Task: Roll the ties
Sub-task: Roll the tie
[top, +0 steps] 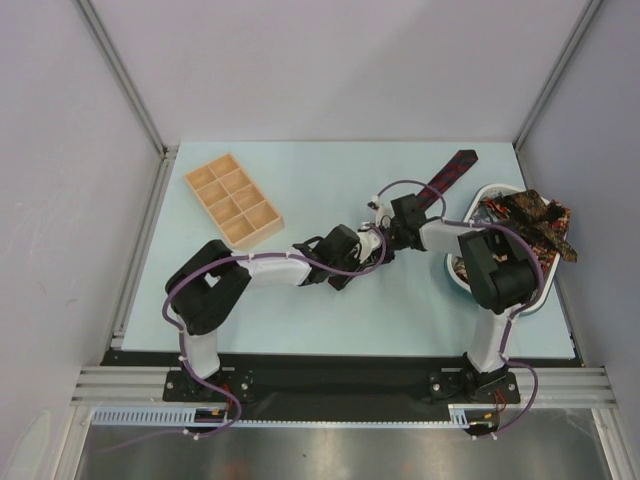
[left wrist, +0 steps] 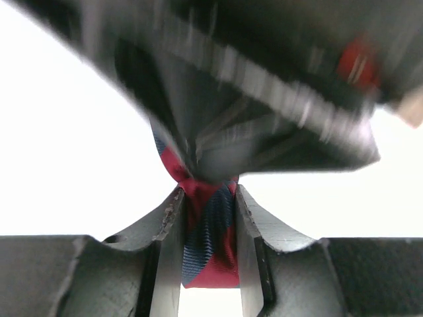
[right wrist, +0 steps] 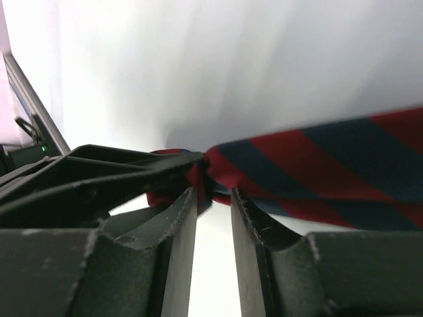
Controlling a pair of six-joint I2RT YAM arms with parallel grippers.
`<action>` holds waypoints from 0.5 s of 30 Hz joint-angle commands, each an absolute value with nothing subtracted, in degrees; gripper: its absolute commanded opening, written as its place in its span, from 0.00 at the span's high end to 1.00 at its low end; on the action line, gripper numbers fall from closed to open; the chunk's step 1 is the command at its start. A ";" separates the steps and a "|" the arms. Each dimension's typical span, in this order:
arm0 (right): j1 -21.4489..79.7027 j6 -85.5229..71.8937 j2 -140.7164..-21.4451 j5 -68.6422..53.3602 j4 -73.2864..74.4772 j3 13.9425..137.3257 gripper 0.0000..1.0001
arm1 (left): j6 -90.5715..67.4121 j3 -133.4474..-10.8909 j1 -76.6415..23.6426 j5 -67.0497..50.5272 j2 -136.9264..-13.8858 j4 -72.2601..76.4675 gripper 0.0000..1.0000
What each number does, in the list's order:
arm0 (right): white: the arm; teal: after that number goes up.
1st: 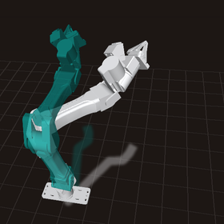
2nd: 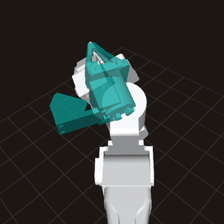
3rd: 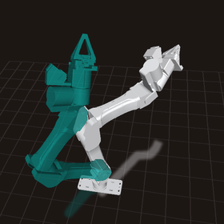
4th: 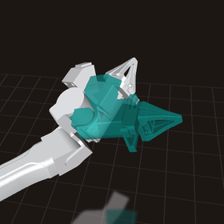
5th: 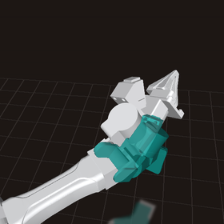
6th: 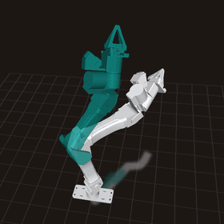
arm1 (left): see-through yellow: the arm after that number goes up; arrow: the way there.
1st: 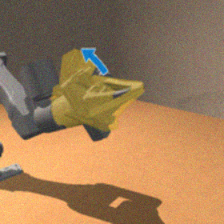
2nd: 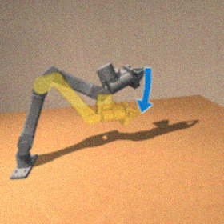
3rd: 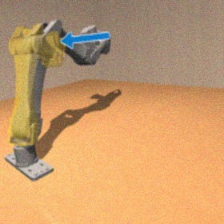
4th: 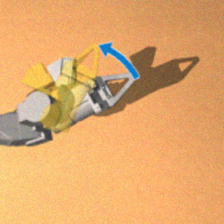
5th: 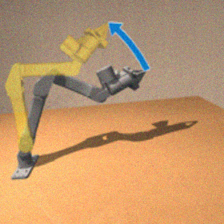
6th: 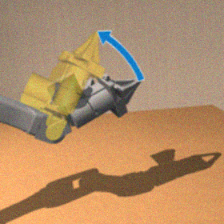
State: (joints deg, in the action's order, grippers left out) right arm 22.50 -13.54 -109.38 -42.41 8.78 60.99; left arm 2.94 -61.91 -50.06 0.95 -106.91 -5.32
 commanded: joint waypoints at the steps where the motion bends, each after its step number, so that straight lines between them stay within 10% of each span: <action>1: 19.70 -16.26 -104.60 -39.73 2.38 58.72 0.67 | 2.20 -60.12 -49.83 1.05 -109.16 -10.90 0.70; 15: 22.04 -21.10 -69.38 -11.22 -1.35 34.90 0.64 | 1.23 -61.78 -49.75 1.23 -110.83 -12.92 0.70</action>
